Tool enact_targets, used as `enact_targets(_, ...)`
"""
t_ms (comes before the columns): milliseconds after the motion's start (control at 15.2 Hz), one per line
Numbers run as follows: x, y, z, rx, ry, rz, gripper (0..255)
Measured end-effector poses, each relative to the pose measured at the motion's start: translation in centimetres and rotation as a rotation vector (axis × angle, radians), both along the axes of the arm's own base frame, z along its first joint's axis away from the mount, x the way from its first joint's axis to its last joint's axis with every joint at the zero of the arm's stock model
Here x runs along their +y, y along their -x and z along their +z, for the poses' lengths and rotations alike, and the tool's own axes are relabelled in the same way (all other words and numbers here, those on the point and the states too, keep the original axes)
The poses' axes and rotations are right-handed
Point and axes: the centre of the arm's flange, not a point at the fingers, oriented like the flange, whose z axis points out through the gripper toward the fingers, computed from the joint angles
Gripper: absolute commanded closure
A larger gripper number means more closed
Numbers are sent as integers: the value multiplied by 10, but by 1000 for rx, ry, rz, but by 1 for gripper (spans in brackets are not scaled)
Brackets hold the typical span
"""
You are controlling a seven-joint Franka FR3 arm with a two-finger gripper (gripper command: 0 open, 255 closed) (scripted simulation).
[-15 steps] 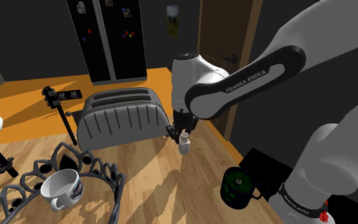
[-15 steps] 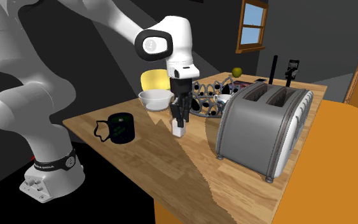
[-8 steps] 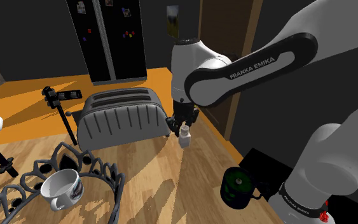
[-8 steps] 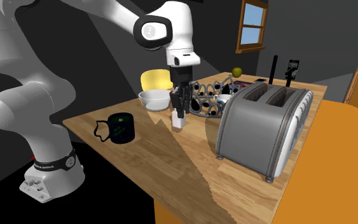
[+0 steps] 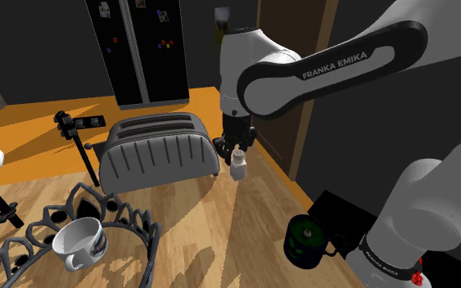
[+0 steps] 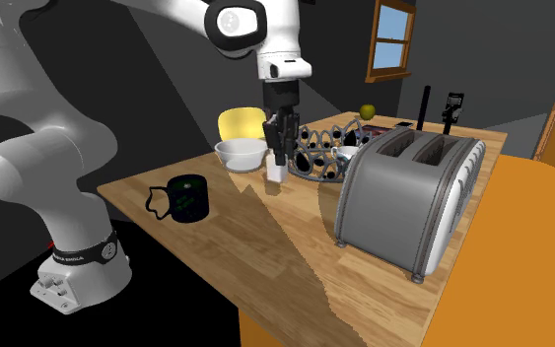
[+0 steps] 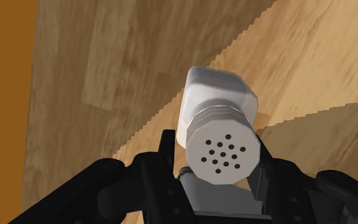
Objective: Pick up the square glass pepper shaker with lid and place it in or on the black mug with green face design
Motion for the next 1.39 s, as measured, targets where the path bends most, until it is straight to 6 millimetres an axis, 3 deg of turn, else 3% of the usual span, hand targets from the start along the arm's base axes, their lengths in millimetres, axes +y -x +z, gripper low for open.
enact_targets(594,0,7,43,1,0,0,255)
enact_targets(1386,-12,157,56,-1,0,0,255)
